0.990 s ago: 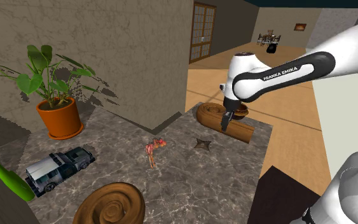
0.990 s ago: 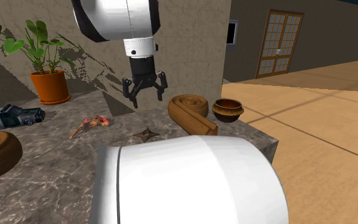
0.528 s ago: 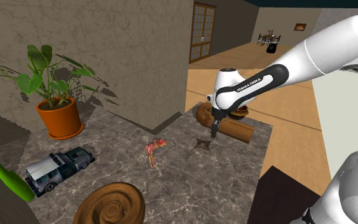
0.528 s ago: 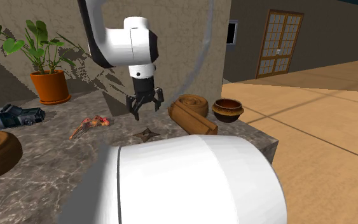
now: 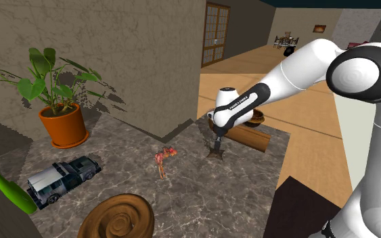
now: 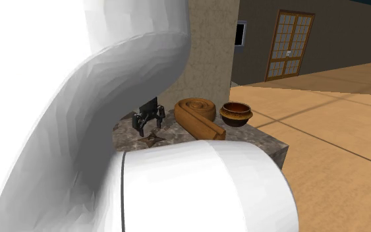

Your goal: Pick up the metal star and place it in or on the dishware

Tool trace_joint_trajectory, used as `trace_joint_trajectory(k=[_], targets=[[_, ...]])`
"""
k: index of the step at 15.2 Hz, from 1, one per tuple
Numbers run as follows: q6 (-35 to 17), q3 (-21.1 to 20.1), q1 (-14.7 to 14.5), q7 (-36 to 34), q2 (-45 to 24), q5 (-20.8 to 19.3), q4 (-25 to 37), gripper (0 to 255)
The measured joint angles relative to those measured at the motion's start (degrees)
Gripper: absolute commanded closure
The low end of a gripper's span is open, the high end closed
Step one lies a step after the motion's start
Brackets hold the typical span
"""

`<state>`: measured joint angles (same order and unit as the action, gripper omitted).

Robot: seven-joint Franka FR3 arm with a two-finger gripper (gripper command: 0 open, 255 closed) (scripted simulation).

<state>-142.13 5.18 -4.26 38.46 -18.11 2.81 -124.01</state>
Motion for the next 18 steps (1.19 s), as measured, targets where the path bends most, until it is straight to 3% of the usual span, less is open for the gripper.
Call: trace_joint_trajectory(k=[7,13,14,18], targets=[[-4.09,-0.54,0.35,0.91,-4.63,0.81,0.47,0],[-4.5,-0.58,0.4,0.98,-5.13,0.88,0.59,0],[-4.5,-0.58,0.4,0.98,-5.13,0.88,0.59,255],[-4.49,-0.58,0.4,0.98,-5.13,0.88,0.59,255]])
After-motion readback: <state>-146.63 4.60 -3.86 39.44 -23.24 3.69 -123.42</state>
